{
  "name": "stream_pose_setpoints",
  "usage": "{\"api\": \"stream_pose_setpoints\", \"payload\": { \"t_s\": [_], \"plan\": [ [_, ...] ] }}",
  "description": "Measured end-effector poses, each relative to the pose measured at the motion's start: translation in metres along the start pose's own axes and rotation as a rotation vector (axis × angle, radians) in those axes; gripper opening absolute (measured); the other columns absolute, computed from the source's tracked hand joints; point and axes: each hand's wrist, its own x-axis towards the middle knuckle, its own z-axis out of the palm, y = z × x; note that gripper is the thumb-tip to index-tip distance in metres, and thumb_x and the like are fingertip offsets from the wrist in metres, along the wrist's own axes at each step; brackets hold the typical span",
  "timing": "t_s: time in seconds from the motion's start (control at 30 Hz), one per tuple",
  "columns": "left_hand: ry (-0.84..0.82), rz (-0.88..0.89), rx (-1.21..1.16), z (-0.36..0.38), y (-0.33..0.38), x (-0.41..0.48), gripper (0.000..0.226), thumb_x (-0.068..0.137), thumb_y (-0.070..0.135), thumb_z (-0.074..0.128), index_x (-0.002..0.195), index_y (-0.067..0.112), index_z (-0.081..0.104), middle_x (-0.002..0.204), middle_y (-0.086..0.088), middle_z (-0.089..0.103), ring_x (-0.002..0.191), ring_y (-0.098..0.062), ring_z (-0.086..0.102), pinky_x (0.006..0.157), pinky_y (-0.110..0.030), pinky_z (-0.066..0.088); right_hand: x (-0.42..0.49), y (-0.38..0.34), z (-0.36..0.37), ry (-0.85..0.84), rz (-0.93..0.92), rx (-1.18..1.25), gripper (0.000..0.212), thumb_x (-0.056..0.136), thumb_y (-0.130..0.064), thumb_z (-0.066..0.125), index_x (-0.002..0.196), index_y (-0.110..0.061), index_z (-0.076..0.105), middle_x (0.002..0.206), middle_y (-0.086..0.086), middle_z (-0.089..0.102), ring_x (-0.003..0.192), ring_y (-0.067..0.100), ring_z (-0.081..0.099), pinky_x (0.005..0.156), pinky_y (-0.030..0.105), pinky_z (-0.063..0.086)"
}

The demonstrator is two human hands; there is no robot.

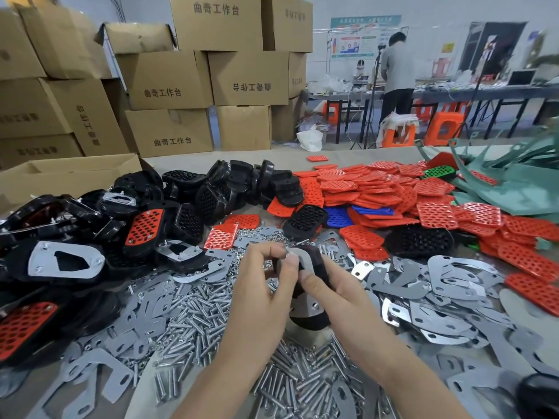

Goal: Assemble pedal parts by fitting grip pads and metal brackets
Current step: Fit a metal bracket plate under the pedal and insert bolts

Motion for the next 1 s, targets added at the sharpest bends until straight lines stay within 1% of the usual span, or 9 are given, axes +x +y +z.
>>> {"api": "stream_pose_setpoints", "payload": {
  "t_s": [0.13, 0.23, 0.43, 0.53, 0.6, 0.67, 0.8, 0.93, 1.0],
  "plan": [
    [0.070, 0.087, 0.138, -0.002, 0.001, 0.002, 0.018, 0.096, 0.052, 0.050, 0.097, 0.036, 0.058, 0.105, 0.020, 0.057, 0.107, -0.004, 0.058, 0.089, -0.018, 0.046, -0.003, -0.006, 0.006, 0.035, -0.098, -0.138, 0.018, 0.105, -0.028, 0.056, 0.111, -0.039, 0.069, 0.096, -0.004, 0.072, 0.091, 0.008, 0.068, 0.076, 0.019, 0.053],
    [0.062, 0.181, 0.295, -0.005, 0.001, 0.003, 0.013, 0.098, 0.045, 0.051, 0.096, 0.034, 0.057, 0.103, 0.022, 0.051, 0.105, -0.003, 0.053, 0.086, -0.011, 0.039, -0.005, -0.008, 0.007, 0.042, -0.131, -0.214, 0.017, 0.107, -0.028, 0.054, 0.110, -0.040, 0.066, 0.098, -0.003, 0.071, 0.092, 0.014, 0.066, 0.081, 0.032, 0.056],
    [0.096, 0.458, 0.561, -0.013, 0.000, 0.007, 0.012, 0.097, 0.026, 0.060, 0.100, 0.016, 0.066, 0.104, 0.007, 0.057, 0.099, -0.008, 0.049, 0.087, -0.011, 0.036, -0.006, -0.005, 0.003, 0.031, -0.160, -0.315, 0.015, 0.107, -0.036, 0.052, 0.115, -0.044, 0.061, 0.100, -0.005, 0.070, 0.092, 0.017, 0.065, 0.084, 0.039, 0.054],
    [0.035, 0.231, 0.363, -0.012, 0.008, 0.004, 0.005, 0.097, 0.032, 0.060, 0.095, 0.029, 0.063, 0.097, 0.020, 0.060, 0.090, -0.001, 0.055, 0.078, -0.009, 0.040, -0.005, -0.001, 0.002, 0.053, -0.196, -0.416, 0.022, 0.107, -0.035, 0.050, 0.126, -0.045, 0.057, 0.104, -0.013, 0.069, 0.093, 0.009, 0.065, 0.079, 0.024, 0.051],
    [0.008, 0.004, 0.088, -0.008, 0.012, 0.003, 0.009, 0.097, 0.036, 0.062, 0.090, 0.031, 0.065, 0.086, 0.018, 0.067, 0.074, -0.001, 0.060, 0.064, -0.010, 0.043, -0.006, 0.001, 0.001, 0.069, -0.216, -0.505, 0.030, 0.108, -0.039, 0.047, 0.138, -0.043, 0.050, 0.112, -0.020, 0.066, 0.103, 0.006, 0.063, 0.081, 0.016, 0.046],
    [0.014, -0.132, -0.068, -0.007, 0.013, 0.005, 0.020, 0.097, 0.038, 0.061, 0.085, 0.025, 0.069, 0.069, 0.014, 0.066, 0.061, -0.002, 0.058, 0.056, -0.013, 0.044, -0.007, 0.001, 0.000, 0.079, -0.243, -0.616, 0.040, 0.105, -0.048, 0.041, 0.146, -0.045, 0.041, 0.120, -0.027, 0.058, 0.108, -0.002, 0.059, 0.085, 0.010, 0.042],
    [-0.078, -0.364, -0.344, -0.004, 0.012, 0.008, 0.030, 0.099, 0.037, 0.059, 0.078, 0.025, 0.076, 0.065, 0.002, 0.062, 0.055, -0.011, 0.054, 0.051, -0.020, 0.046, -0.008, -0.001, -0.001, 0.100, -0.303, -0.762, 0.043, 0.105, -0.043, 0.039, 0.146, -0.050, 0.030, 0.139, -0.041, 0.040, 0.115, -0.027, 0.043, 0.091, 0.000, 0.035],
    [-0.111, -0.433, -0.598, -0.002, 0.015, 0.009, 0.025, 0.085, 0.039, 0.065, 0.073, 0.022, 0.079, 0.069, 0.001, 0.063, 0.059, -0.007, 0.056, 0.053, -0.020, 0.048, -0.007, -0.004, 0.000, 0.116, -0.317, -0.820, 0.045, 0.104, -0.041, 0.038, 0.147, -0.050, 0.027, 0.139, -0.051, 0.030, 0.116, -0.033, 0.034, 0.093, -0.004, 0.031],
    [-0.096, -0.357, -0.476, -0.004, 0.013, 0.008, 0.022, 0.089, 0.040, 0.065, 0.078, 0.024, 0.077, 0.067, 0.005, 0.062, 0.060, -0.007, 0.057, 0.057, -0.020, 0.049, -0.007, -0.005, 0.001, 0.117, -0.310, -0.811, 0.044, 0.104, -0.044, 0.037, 0.146, -0.050, 0.028, 0.137, -0.052, 0.031, 0.115, -0.031, 0.038, 0.090, -0.003, 0.032]
  ]
}}
